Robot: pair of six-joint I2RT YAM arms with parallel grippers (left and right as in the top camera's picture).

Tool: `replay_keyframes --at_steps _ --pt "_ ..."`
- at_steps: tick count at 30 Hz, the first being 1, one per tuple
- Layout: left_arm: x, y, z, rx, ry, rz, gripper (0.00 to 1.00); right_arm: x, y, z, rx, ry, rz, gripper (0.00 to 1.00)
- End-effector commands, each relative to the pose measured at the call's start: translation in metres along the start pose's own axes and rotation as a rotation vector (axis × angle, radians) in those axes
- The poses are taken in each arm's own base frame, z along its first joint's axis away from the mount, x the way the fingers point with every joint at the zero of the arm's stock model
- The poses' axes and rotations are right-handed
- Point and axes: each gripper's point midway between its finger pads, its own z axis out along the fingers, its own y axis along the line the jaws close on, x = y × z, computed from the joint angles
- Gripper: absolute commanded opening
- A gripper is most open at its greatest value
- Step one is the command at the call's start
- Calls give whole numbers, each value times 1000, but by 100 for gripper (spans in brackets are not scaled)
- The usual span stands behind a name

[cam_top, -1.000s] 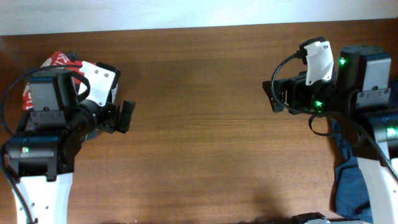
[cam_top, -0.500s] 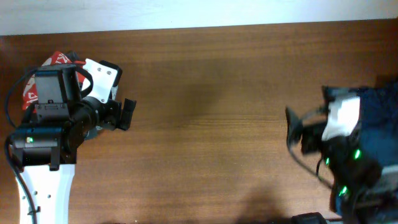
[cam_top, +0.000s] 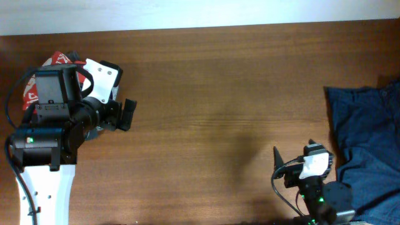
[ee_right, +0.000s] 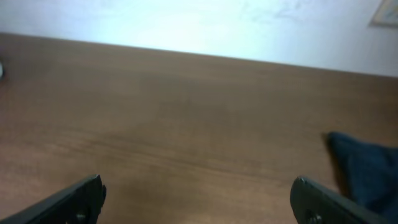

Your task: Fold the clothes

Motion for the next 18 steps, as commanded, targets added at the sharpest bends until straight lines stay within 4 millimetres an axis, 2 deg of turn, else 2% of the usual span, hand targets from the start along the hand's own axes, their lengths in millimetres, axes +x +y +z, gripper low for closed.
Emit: replay_keyframes --at_steps 1,3,18 --pt "-2 0 0 -2 -4 20 99 17 10 11 -56 -6 7 99" --pt "-2 0 0 -1 -4 20 99 28 11 19 -62 -4 7 99" --pt "-2 0 0 -1 -4 20 99 28 11 19 -59 -3 7 99"
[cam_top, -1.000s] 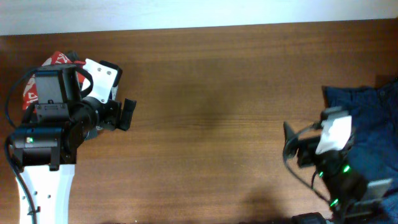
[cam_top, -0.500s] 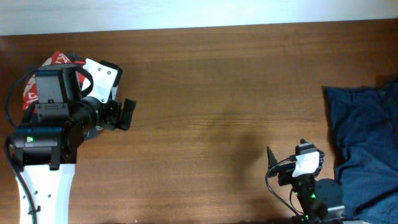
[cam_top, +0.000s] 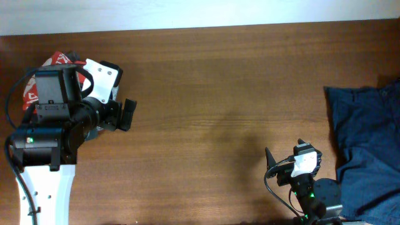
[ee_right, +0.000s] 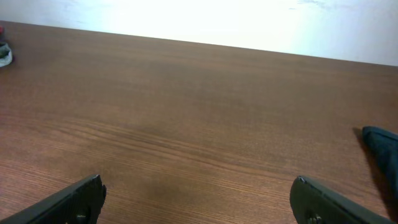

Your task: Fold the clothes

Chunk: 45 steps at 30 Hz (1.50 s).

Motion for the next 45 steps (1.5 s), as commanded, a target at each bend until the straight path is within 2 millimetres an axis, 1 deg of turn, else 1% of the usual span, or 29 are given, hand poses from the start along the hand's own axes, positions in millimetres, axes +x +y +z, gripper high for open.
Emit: replay_keyframes --at_steps 1,7,9,10,12,14,16,18,19,21,23,27,29,30,32,34,36,40,42,45 --pt "-2 -1 0 -1 -4 20 99 2 2 1 -9 -3 7 99" --pt "-2 -1 0 -1 -4 20 99 2 2 1 -9 -3 7 99" --pt "1 0 0 -5 9 18 99 2 2 1 -9 -3 6 99" --pt "6 6 -1 -39 32 15 99 2 2 1 -9 -3 7 99" --pt "8 13 -2 -81 46 16 99 2 2 1 -9 -3 7 99" --pt "8 14 -6 -91 36 17 99 2 2 1 -9 -3 7 99" --pt "0 10 -13 -82 -13 25 99 2 2 1 -9 -3 7 99" --pt "-12 11 -20 -106 -109 40 99 2 2 1 -9 -3 7 99" --pt "-16 11 -23 -117 -146 46 99 2 2 1 -9 -3 7 99" --pt "-12 8 -26 -133 -230 57 99 2 2 1 -9 -3 7 99" --pt "1 4 -23 -148 -286 59 99 2 2 1 -9 -3 7 99" --pt "34 -5 -13 -186 -404 75 99 2 2 1 -9 -3 6 99" --pt "53 -10 -7 -202 -455 83 99 2 2 1 -9 -3 7 99" --pt "69 -14 -2 -211 -492 79 99 2 2 1 -9 -3 7 99" --pt "87 -19 2 -218 -529 71 99 2 2 1 -9 -3 7 99" --pt "101 -23 5 -221 -553 64 99 2 2 1 -9 -3 6 99" --pt "120 -30 11 -219 -589 73 99 2 2 1 -9 -3 7 99" --pt "141 -34 23 -232 -627 81 99 2 2 1 -9 -3 7 99" --pt "147 -35 29 -235 -640 83 99 2 2 1 -9 -3 7 99" --pt "152 -33 46 -240 -658 83 99 2 2 1 -9 -3 7 99"
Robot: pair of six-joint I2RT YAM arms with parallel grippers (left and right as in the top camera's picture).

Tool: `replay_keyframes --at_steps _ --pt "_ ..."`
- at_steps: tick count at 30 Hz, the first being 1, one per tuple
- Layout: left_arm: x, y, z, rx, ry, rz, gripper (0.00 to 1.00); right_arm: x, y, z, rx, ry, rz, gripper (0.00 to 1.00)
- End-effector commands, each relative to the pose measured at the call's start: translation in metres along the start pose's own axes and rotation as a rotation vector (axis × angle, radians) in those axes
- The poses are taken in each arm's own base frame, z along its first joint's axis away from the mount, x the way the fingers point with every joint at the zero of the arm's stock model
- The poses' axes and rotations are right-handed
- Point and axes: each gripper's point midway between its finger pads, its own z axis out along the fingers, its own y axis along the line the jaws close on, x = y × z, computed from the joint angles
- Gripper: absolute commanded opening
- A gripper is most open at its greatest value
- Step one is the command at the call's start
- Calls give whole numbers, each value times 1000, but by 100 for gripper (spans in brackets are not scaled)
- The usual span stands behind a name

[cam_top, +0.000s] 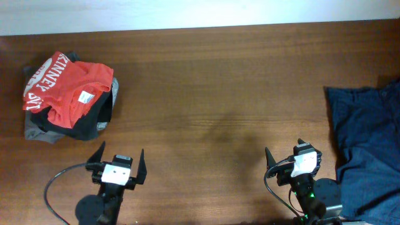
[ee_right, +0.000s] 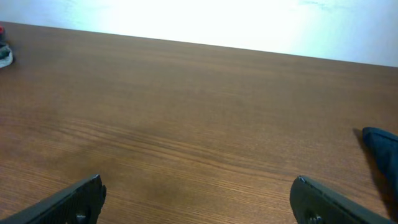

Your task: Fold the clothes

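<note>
A pile of clothes (cam_top: 69, 94) lies at the table's back left, a red garment with white lettering on top of black and grey ones. A blue denim garment (cam_top: 369, 144) is crumpled at the right edge; its tip (ee_right: 382, 146) shows in the right wrist view. My left gripper (cam_top: 119, 157) sits near the front edge below the pile, open and empty. My right gripper (cam_top: 285, 151) sits near the front edge, left of the denim, open with only bare wood between its fingers (ee_right: 81, 196).
The brown wooden table (cam_top: 219, 81) spans the whole view, with a white wall beyond its back edge. Far off at the left of the right wrist view, a bit of the clothes pile (ee_right: 4, 55) shows.
My left arm has moved from over the clothes pile at the back left to the front edge, leaving the pile uncovered. The right arm has not moved.
At first my left arm reached over the pile and my right gripper stood open close beside the denim. Then the right gripper stood a little further left and nearer the front. Now the left arm is at the front edge too, both grippers open and empty.
</note>
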Motion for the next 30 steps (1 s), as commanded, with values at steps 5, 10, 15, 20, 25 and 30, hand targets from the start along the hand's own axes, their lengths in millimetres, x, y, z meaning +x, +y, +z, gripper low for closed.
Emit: replay_keyframes --at_steps 5,10,15,20,25,30 --pt "14 -7 12 1 -69 -4 99 2 2 0 -8 0 6 99" --pt "16 -7 13 3 -60 -5 99 2 2 0 -8 0 6 99" --pt "16 -7 13 3 -60 -5 99 2 2 0 -9 0 6 99" --pt "16 -7 13 3 -60 -5 99 2 2 0 -9 0 6 99" --pt "16 -7 13 3 -60 -5 99 2 2 0 -9 0 6 99" --pt "16 -7 13 3 -60 -5 99 2 2 0 -9 0 6 99"
